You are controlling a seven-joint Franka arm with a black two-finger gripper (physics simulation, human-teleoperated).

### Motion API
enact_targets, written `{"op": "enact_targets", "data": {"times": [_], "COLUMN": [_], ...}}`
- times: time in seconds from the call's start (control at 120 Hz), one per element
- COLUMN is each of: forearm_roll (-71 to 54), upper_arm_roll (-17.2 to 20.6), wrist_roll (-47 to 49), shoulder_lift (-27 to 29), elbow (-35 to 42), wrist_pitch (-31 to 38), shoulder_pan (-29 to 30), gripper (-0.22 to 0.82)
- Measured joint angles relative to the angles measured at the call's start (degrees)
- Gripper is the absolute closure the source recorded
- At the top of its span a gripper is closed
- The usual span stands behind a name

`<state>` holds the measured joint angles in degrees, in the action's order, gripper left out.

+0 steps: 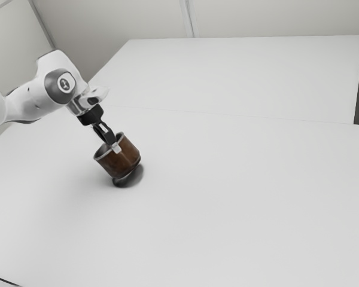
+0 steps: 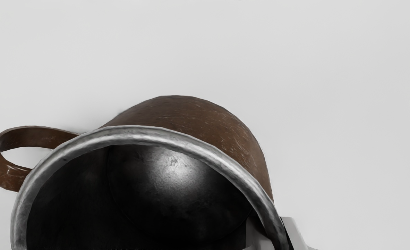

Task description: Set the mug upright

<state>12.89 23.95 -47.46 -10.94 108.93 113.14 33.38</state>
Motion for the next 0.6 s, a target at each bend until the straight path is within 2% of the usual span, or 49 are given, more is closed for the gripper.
{"op": "enact_targets", "data": {"times": [0.15, 0.275, 0.6], "forearm_roll": [-5.02, -6.96, -9.79], "upper_arm_roll": [0.27, 0.30, 0.91], "wrist_roll": [-1.72, -3.05, -5.29], "shoulder_lift": [2.96, 4.23, 8.21], "elbow": [6.30, 9.90, 18.05], "wrist_pitch": [10.79, 16.96, 23.39], "shoulder_pan": [-2.54, -4.16, -4.87], "gripper": [0.79, 0.79, 0.79]}}
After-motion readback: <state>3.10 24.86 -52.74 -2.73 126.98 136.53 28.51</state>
